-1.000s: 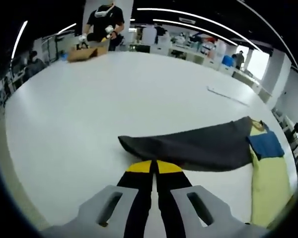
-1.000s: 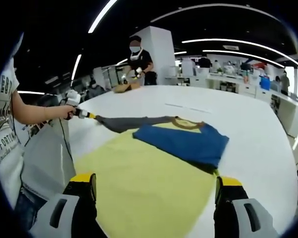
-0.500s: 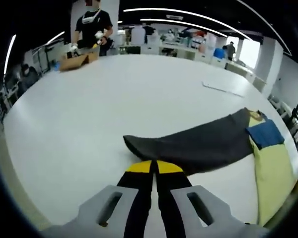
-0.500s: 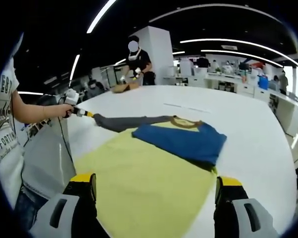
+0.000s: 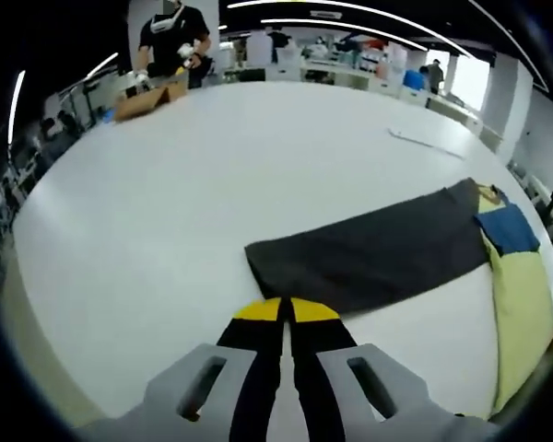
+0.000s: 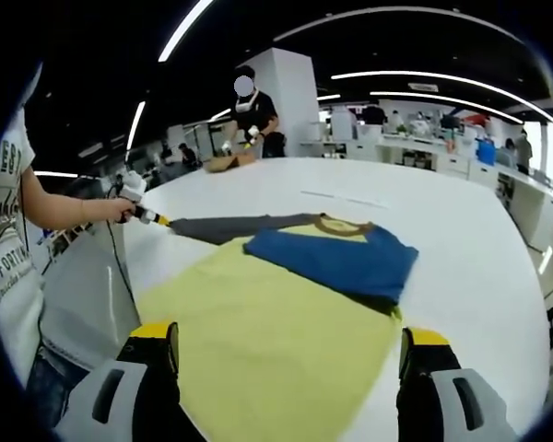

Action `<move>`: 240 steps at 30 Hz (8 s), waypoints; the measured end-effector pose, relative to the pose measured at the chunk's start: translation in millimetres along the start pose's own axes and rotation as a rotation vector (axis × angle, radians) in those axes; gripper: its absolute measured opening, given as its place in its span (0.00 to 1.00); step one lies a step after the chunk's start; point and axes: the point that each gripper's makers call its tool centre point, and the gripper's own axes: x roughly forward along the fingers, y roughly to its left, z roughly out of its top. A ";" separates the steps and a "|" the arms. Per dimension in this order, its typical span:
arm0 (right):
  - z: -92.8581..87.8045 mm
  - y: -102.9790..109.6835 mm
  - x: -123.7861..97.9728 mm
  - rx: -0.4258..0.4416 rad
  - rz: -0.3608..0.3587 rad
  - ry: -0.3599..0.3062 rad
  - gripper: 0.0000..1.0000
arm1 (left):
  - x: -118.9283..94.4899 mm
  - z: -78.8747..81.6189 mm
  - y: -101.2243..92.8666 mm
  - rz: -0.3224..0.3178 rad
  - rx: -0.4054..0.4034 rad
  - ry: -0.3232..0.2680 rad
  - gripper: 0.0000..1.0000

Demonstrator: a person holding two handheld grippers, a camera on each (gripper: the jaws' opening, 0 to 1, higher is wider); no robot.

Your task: Fold the garment on the visible template until the final outline fits inside the template.

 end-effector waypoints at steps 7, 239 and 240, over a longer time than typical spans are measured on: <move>-2.9 0.7 1.2 -0.001 -0.001 0.009 0.99 | 4.2 -10.6 -2.0 -0.006 -0.011 0.007 0.00; -20.3 3.8 -0.6 0.030 -0.004 -0.008 0.99 | -17.7 149.9 -433.6 -0.833 -0.176 -0.308 0.00; -20.8 3.3 -0.4 0.030 -0.005 -0.009 0.99 | -18.2 149.6 -435.5 -0.835 -0.175 -0.308 0.00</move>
